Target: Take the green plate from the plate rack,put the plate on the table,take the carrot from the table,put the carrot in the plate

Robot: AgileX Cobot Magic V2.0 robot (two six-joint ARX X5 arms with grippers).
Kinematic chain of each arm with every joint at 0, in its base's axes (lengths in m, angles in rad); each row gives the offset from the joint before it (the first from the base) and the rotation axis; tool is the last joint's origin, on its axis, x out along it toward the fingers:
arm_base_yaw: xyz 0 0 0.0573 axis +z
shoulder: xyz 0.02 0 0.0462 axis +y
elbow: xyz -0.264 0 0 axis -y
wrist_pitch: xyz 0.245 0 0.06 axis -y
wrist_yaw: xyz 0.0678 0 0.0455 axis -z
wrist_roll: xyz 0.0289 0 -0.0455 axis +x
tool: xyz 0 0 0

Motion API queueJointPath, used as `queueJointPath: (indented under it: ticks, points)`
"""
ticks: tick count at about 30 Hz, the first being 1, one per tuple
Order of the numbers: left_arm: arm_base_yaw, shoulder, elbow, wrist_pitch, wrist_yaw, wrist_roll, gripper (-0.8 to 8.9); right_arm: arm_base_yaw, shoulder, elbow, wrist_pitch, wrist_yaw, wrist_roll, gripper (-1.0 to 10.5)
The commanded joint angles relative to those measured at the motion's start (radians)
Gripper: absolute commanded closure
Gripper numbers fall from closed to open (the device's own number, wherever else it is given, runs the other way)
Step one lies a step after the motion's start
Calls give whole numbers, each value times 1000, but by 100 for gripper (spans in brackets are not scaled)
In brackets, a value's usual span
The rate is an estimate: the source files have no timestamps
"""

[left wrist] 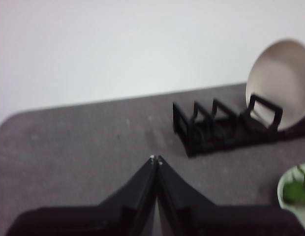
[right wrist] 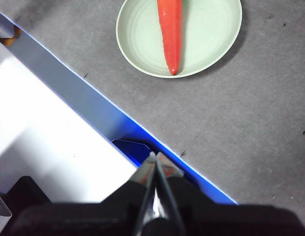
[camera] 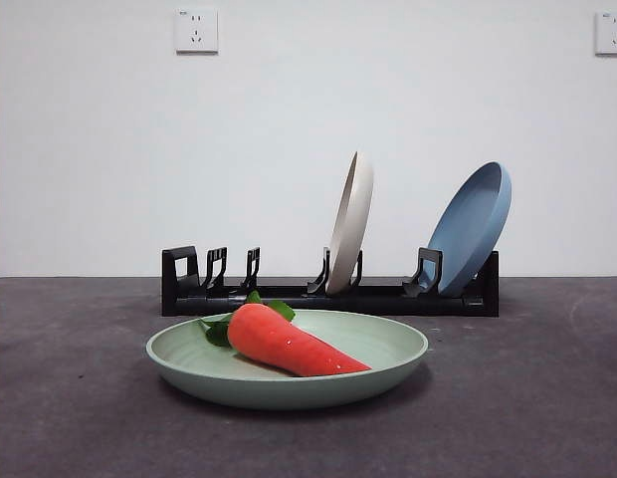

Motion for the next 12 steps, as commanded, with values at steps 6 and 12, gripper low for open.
queueJointPath:
  ticks: [6, 12]
  points:
    - [5, -66, -123, 12, 2, -31, 814, 2, 0, -4, 2, 1, 6, 946]
    - [4, -98, -159, -31, 3, -31, 814, 2, 0, -4, 2, 1, 6, 946]
